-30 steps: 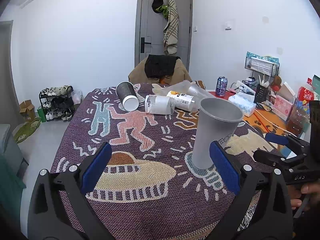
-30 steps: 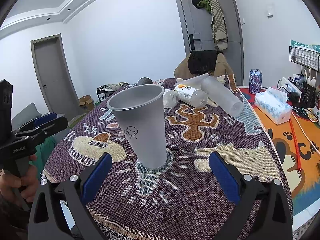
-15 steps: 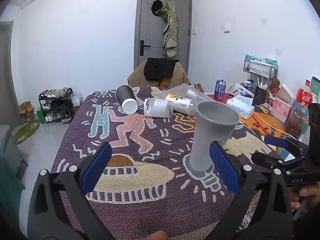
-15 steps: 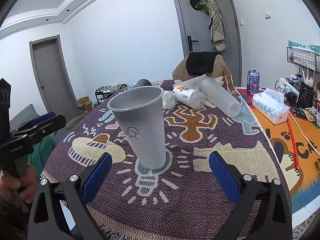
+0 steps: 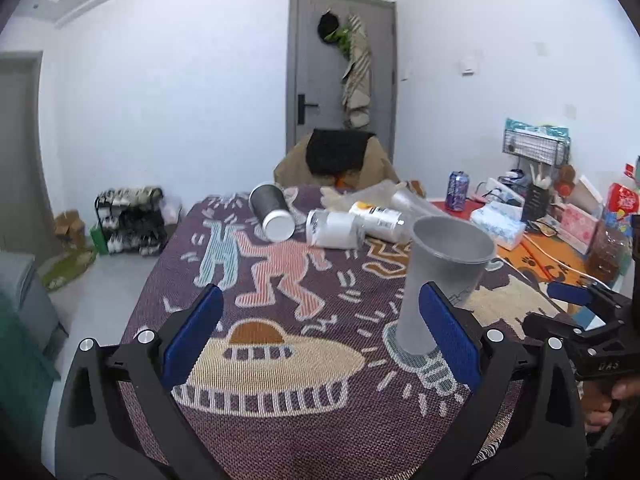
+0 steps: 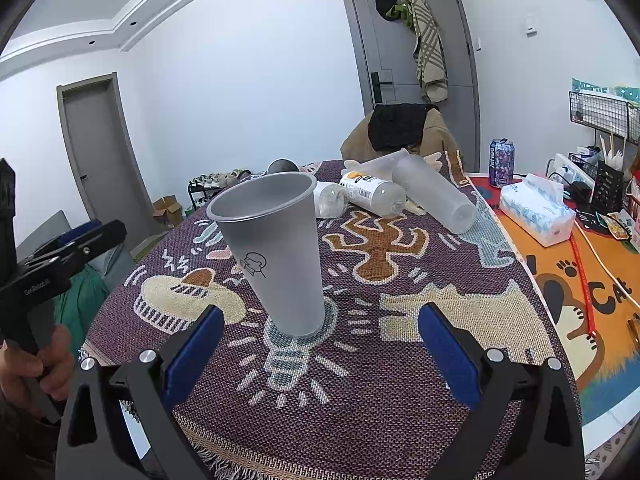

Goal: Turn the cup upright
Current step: 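Open the right gripper and hold still beside the upright cup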

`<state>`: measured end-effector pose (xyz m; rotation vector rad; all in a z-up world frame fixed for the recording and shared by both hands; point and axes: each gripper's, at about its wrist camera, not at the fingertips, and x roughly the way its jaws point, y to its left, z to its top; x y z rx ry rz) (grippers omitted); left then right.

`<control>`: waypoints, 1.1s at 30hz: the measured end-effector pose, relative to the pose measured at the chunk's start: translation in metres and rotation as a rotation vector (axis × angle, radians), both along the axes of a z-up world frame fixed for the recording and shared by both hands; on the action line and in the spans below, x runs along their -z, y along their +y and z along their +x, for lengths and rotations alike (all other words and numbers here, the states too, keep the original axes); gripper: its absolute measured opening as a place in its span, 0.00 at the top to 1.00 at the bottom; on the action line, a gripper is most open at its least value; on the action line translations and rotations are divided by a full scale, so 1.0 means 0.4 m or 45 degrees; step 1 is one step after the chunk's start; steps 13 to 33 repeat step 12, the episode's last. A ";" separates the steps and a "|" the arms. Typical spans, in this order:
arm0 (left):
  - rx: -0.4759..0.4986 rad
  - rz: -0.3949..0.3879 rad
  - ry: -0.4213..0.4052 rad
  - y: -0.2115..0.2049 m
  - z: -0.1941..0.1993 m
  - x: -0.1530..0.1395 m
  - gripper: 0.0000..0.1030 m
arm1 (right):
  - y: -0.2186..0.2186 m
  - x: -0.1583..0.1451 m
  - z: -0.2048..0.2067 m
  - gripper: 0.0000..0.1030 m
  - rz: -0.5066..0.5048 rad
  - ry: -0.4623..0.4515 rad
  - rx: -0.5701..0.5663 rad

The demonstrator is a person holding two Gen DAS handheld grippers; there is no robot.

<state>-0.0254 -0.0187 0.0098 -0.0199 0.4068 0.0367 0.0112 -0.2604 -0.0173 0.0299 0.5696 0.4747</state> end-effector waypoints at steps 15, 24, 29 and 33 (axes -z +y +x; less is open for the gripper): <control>0.039 -0.079 0.091 0.025 0.034 0.026 0.05 | 0.034 0.012 0.030 0.07 -0.109 0.014 -0.052; 0.039 -0.079 0.091 0.025 0.034 0.026 0.05 | 0.034 0.012 0.030 0.07 -0.109 0.014 -0.052; 0.039 -0.079 0.091 0.025 0.034 0.026 0.05 | 0.034 0.012 0.030 0.07 -0.109 0.014 -0.052; 0.039 -0.079 0.091 0.025 0.034 0.026 0.05 | 0.034 0.012 0.030 0.07 -0.109 0.014 -0.052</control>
